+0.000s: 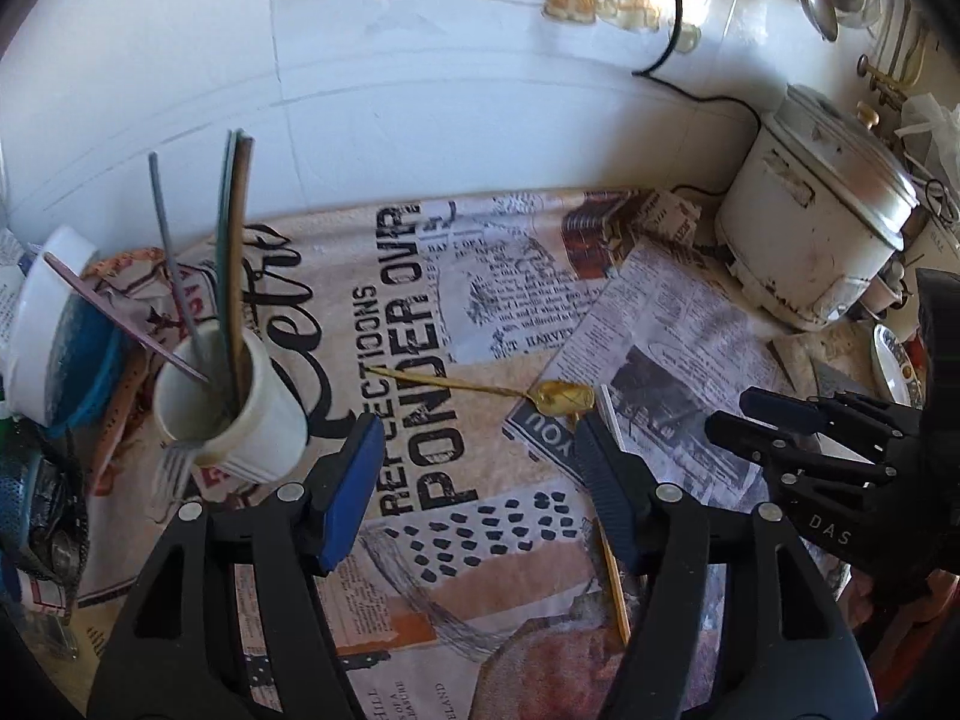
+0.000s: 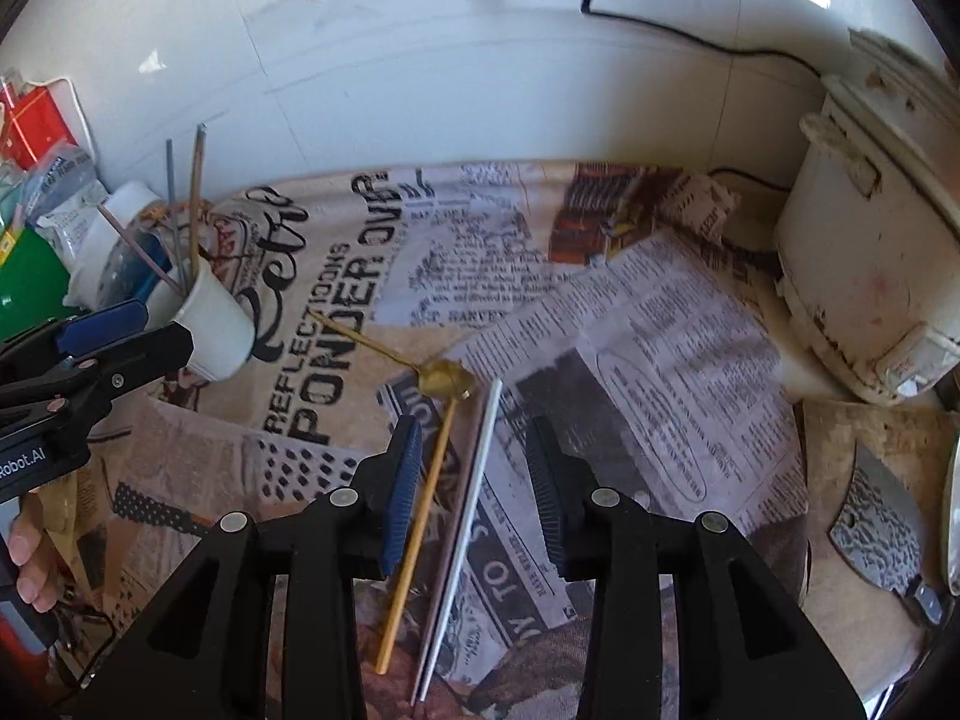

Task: Organize utensils
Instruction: 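Move both open tools back to the utensil pile, then grasp a brown chopstick with the left tool while the right tool grasps a white straw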

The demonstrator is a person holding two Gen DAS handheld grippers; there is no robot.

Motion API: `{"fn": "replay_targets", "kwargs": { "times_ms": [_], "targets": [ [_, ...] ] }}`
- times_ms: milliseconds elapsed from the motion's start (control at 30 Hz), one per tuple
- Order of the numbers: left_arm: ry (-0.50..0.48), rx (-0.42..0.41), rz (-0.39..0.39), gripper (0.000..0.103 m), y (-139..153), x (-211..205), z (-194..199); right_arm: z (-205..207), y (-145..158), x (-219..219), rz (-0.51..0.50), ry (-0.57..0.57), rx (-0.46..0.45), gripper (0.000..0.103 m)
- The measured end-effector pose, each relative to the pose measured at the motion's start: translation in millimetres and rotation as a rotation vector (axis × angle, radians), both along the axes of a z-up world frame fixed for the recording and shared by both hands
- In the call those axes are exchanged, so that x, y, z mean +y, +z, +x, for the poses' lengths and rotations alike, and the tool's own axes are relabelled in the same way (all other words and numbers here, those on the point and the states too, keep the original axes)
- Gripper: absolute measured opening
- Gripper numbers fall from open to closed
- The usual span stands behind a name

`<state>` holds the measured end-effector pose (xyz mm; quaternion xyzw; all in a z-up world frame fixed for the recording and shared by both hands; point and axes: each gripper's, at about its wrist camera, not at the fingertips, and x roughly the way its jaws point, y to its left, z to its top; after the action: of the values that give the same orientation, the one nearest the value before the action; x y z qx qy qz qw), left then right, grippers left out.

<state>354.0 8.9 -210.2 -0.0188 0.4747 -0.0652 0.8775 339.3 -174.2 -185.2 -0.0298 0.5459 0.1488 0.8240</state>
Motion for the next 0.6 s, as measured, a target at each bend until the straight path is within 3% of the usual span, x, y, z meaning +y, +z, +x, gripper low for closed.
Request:
{"fn": "replay_targets", "kwargs": {
  "times_ms": [300,367,467,600],
  "targets": [
    [-0.017,0.138,0.024,0.065,-66,-30,10,10,-70,-1,0.017,0.016,0.178,0.033],
    [-0.007,0.155,0.019,0.065,-75,-30,12,14,-78,1,0.017,0.017,0.195,0.032],
    [0.003,0.178,0.009,0.062,-84,-30,14,16,-83,3,0.026,0.028,0.205,0.021],
    [0.011,0.189,0.003,0.056,-90,-29,15,18,-86,1,0.026,0.029,0.202,0.019]
  ]
}}
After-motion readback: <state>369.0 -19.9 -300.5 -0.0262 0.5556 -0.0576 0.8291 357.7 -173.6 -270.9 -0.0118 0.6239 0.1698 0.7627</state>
